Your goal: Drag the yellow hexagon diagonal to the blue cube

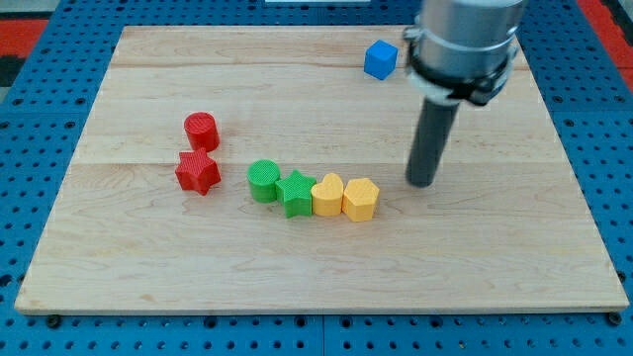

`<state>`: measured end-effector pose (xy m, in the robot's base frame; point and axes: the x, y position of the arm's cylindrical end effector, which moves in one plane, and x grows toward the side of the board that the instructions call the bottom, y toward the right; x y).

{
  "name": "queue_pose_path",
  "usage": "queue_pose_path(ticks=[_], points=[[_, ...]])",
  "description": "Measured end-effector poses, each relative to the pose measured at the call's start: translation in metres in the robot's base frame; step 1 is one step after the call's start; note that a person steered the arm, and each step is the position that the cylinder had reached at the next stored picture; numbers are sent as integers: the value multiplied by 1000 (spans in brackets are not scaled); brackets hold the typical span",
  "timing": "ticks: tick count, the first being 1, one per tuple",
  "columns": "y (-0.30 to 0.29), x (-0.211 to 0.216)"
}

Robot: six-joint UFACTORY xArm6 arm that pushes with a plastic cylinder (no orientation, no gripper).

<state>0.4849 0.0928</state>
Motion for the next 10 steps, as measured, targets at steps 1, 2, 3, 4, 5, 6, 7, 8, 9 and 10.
queue_pose_path(ticks=[1, 2, 3, 4, 5, 6, 7, 8, 9, 10], points=[[-42, 7], [-63, 5], [-11, 29], [13, 79], [-8, 109], [-55, 68], [-63, -13], [-63, -39], [-60, -31], [-49, -39]])
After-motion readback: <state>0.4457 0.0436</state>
